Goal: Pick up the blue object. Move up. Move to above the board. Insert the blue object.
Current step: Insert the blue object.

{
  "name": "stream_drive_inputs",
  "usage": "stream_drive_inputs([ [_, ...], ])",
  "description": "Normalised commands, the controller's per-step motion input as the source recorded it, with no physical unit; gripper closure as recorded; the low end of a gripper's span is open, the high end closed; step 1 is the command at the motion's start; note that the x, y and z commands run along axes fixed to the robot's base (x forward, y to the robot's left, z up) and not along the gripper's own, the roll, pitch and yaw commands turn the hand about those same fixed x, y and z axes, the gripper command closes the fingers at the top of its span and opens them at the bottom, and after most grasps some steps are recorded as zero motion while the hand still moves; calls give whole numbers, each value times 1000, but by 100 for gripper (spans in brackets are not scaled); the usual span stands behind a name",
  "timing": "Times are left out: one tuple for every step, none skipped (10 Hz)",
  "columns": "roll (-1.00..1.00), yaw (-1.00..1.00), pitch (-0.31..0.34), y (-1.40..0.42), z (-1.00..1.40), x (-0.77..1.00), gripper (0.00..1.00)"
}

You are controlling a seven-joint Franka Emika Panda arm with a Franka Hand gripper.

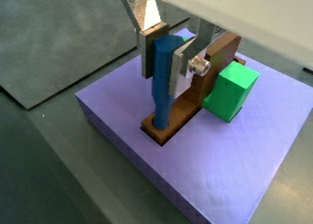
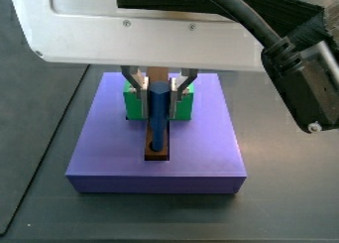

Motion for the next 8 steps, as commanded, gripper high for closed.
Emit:
stream_drive_inputs([
  [0, 0, -4, 0, 0, -80, 100],
  [0, 0, 0, 189, -34, 0, 100],
  [0, 23, 0, -26, -111, 9, 100],
  [0, 0, -11, 0, -620, 23, 100],
  [0, 0, -10, 0, -826, 143, 100],
  [-41, 0, 0, 0, -546, 251, 100],
  [-154, -40, -40, -131, -300, 411, 100],
  [-164, 0, -114, -103, -403, 169, 100],
])
